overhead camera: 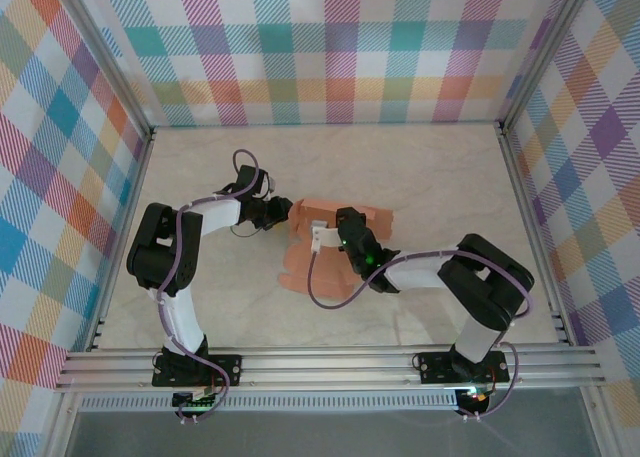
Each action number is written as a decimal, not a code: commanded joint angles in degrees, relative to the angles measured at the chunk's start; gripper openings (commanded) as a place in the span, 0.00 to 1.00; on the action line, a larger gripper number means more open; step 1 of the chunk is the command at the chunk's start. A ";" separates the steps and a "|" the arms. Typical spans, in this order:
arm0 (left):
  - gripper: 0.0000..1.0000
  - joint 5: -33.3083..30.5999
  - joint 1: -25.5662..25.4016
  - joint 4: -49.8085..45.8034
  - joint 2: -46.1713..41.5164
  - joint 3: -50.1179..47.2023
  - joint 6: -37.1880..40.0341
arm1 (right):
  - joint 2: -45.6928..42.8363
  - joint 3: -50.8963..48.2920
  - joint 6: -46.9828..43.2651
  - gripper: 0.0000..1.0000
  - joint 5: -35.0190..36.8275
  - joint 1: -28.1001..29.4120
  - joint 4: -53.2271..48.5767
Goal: Fold the paper box
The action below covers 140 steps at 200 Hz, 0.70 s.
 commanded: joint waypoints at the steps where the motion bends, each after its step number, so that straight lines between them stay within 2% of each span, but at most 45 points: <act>1: 0.44 0.94 -0.34 2.28 -0.32 -1.15 1.00 | 3.06 -1.56 -8.05 0.00 2.05 0.65 13.55; 20: 0.44 0.94 -0.34 3.71 -0.66 -2.21 1.29 | 5.65 -1.85 -11.22 0.00 2.47 0.81 18.25; 53: 0.44 1.31 -0.43 9.63 -2.44 -5.96 2.01 | 4.96 -1.24 -8.68 0.00 2.59 0.96 14.23; 85: 0.45 0.86 -0.43 19.63 -4.89 -12.34 2.69 | 6.23 -2.42 -10.47 0.00 2.47 1.00 16.71; 112: 0.45 0.79 -0.87 25.57 -6.36 -15.71 4.12 | 9.58 -3.46 -15.08 0.00 2.75 1.00 25.89; 140: 0.45 -0.58 -1.61 29.55 -8.50 -18.86 7.08 | 11.39 -3.22 -15.31 0.00 2.80 1.00 28.03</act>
